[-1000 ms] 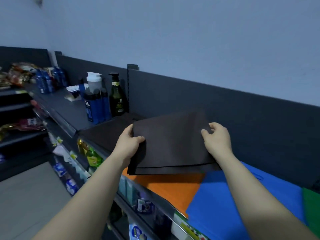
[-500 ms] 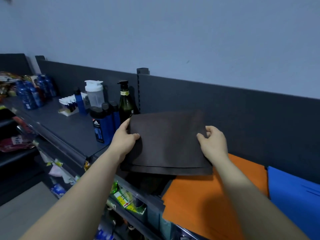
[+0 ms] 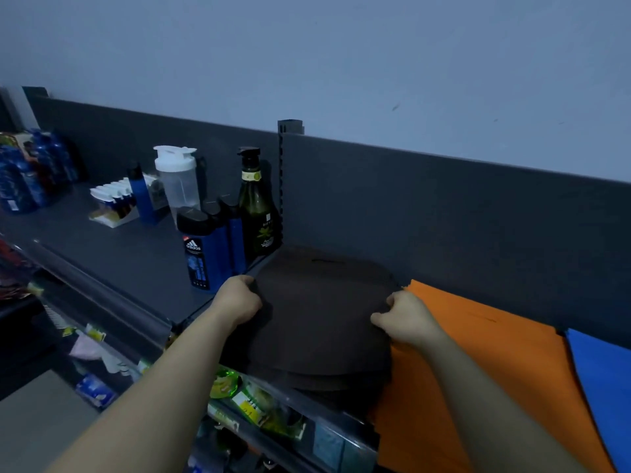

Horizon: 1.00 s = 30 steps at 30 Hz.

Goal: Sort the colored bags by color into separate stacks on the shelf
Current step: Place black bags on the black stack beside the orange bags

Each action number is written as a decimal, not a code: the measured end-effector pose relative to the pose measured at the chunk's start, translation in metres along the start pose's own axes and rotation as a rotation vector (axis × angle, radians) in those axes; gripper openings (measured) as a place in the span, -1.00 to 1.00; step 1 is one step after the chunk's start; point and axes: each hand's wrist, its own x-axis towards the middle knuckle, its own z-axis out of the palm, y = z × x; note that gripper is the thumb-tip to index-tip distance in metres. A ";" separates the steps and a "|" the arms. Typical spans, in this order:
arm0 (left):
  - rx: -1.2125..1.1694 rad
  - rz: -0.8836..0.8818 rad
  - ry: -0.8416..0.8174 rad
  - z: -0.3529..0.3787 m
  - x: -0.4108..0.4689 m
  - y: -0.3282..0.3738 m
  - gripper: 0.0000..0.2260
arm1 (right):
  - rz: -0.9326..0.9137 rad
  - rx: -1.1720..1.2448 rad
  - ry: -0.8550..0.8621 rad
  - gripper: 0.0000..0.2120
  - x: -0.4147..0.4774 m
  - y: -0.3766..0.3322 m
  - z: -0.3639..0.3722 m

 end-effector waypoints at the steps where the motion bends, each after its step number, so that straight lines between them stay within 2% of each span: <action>1: 0.021 0.003 -0.017 -0.002 0.007 -0.002 -0.51 | 0.021 -0.019 -0.002 -0.81 0.000 -0.005 0.002; 3: 0.061 0.012 -0.044 -0.005 0.019 -0.006 -0.53 | 0.079 -0.078 0.011 -0.61 -0.001 -0.013 0.010; 4: 0.079 0.020 -0.056 -0.007 0.025 -0.008 -0.53 | 0.102 -0.107 0.020 -0.59 -0.001 -0.015 0.015; 8: 0.170 0.089 -0.070 -0.013 0.046 -0.019 -0.51 | 0.143 -0.199 0.055 -0.74 -0.004 -0.022 0.031; 10: 0.199 0.143 -0.068 -0.014 0.052 -0.023 -0.51 | 0.160 -0.236 0.078 -0.73 -0.007 -0.023 0.038; 16: 0.333 0.401 -0.020 -0.020 0.056 -0.021 -0.85 | 0.092 -0.362 0.244 -0.68 -0.021 -0.023 0.042; 20: 0.435 0.600 0.033 -0.016 0.041 -0.007 -0.61 | 0.095 -0.385 0.347 -0.63 -0.033 -0.021 0.033; 30: 0.387 0.899 -0.051 0.035 -0.027 0.056 -0.63 | 0.199 -0.391 0.566 -0.61 -0.093 0.022 -0.014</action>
